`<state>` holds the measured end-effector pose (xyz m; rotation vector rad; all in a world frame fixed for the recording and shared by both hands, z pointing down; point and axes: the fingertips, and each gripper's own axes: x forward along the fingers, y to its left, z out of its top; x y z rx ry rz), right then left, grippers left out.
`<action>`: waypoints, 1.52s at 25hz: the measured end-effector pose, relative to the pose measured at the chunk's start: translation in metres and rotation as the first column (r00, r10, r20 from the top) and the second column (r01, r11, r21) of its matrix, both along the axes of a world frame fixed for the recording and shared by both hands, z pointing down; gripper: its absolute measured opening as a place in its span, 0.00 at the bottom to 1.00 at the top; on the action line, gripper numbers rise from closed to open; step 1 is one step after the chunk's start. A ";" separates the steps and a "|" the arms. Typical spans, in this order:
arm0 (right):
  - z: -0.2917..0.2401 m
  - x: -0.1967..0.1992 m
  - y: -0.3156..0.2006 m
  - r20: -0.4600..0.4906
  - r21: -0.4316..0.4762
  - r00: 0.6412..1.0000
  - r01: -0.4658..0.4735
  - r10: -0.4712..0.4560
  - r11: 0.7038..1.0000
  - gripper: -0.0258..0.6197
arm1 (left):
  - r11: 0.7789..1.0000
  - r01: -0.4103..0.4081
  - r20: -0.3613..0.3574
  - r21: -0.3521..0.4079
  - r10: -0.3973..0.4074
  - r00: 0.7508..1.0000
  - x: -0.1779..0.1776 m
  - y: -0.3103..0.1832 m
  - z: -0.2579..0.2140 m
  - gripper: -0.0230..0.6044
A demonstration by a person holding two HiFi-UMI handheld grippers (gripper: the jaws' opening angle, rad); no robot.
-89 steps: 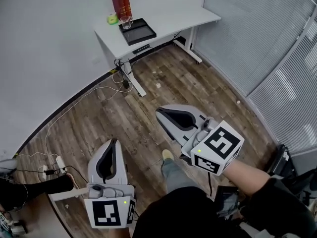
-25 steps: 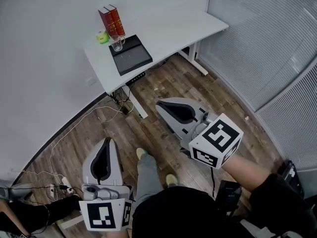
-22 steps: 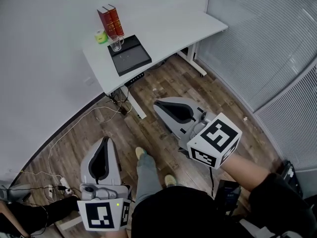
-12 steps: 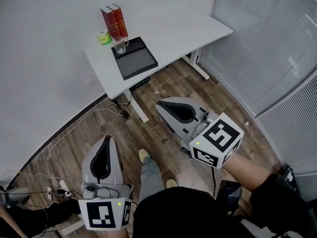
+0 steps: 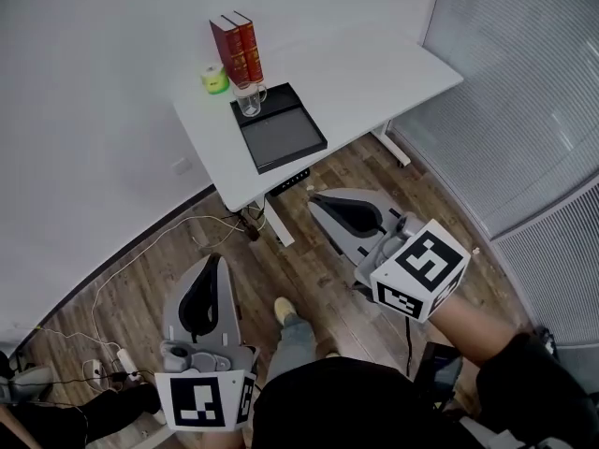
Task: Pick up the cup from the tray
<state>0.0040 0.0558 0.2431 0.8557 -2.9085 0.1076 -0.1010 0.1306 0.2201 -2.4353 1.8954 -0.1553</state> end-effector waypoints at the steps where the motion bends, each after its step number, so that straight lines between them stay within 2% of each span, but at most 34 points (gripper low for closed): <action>1: 0.001 -0.005 -0.007 -0.002 -0.004 1.000 -0.001 0.001 1.000 0.06 | 1.000 -0.001 -0.002 -0.002 0.001 1.000 -0.005 -0.007 0.000 0.04; 15: 0.005 -0.062 -0.105 -0.026 -0.035 0.998 -0.055 0.054 0.998 0.06 | 0.998 -0.048 -0.028 -0.033 0.047 0.998 -0.068 -0.113 0.007 0.04; 24: 0.008 -0.090 -0.150 -0.040 -0.033 0.997 -0.071 0.070 0.997 0.06 | 0.997 -0.062 -0.040 -0.040 0.060 0.997 -0.100 -0.156 0.015 0.04; 31: 0.012 -0.099 -0.170 -0.042 -0.035 0.997 -0.072 0.071 0.997 0.06 | 0.997 -0.064 -0.043 -0.044 0.062 0.997 -0.110 -0.175 0.019 0.04; 38: 0.018 -0.091 -0.188 -0.037 -0.049 0.995 -0.097 0.095 0.994 0.06 | 0.994 -0.090 -0.030 -0.063 0.089 0.996 -0.105 -0.195 0.022 0.04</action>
